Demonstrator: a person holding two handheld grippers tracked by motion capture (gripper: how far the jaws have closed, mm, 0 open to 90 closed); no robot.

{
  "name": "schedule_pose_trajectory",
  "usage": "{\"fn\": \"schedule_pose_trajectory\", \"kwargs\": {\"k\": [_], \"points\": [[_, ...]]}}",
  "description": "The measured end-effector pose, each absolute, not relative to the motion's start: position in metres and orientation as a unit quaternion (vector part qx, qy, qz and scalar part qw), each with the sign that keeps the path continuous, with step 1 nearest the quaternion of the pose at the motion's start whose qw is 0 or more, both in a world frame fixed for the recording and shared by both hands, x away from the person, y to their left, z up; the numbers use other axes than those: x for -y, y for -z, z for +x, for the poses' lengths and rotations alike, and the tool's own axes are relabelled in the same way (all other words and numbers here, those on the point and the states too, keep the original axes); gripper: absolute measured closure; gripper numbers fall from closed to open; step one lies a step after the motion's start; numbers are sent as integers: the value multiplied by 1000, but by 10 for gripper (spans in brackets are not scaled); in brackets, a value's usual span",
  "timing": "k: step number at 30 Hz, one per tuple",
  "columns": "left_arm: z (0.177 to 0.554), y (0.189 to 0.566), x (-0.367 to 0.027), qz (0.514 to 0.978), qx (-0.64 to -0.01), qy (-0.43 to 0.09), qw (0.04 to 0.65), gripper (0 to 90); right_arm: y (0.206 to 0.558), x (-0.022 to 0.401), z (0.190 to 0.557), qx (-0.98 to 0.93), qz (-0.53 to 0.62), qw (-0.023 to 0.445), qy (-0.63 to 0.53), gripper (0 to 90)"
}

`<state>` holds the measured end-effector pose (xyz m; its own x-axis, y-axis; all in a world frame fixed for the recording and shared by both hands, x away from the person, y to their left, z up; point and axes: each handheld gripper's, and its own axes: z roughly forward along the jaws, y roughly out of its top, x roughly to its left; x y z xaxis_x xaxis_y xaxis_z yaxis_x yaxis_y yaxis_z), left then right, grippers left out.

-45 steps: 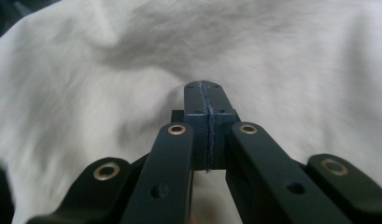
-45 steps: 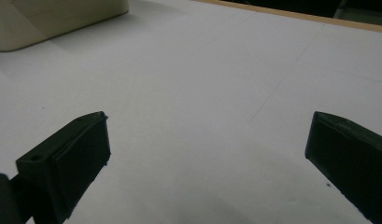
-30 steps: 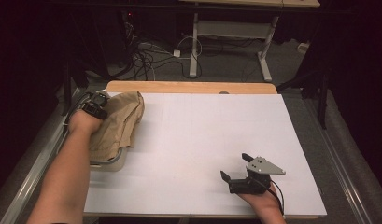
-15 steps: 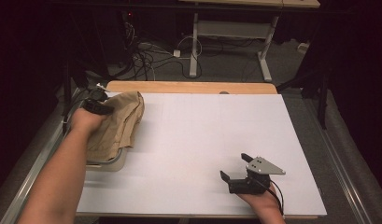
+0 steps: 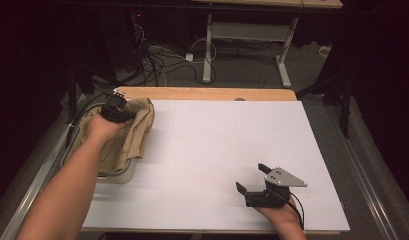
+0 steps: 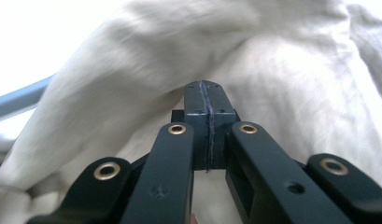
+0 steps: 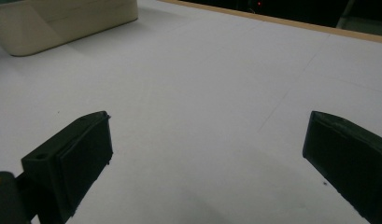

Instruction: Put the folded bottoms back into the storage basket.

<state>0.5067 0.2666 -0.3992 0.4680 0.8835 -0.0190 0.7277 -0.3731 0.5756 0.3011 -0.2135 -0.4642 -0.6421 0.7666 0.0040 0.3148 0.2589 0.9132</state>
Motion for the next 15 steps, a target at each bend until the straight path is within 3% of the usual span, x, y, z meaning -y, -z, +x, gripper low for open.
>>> {"fn": "schedule_pose_trajectory", "kwargs": {"k": [11,15], "points": [[525,448,-255,831,-506,-106,203,879,466,214,301,-762,355,227,-492,27],[525,451,-260,826,-507,-96,226,878,466,214,302,-763,354,226,-491,28]]}}
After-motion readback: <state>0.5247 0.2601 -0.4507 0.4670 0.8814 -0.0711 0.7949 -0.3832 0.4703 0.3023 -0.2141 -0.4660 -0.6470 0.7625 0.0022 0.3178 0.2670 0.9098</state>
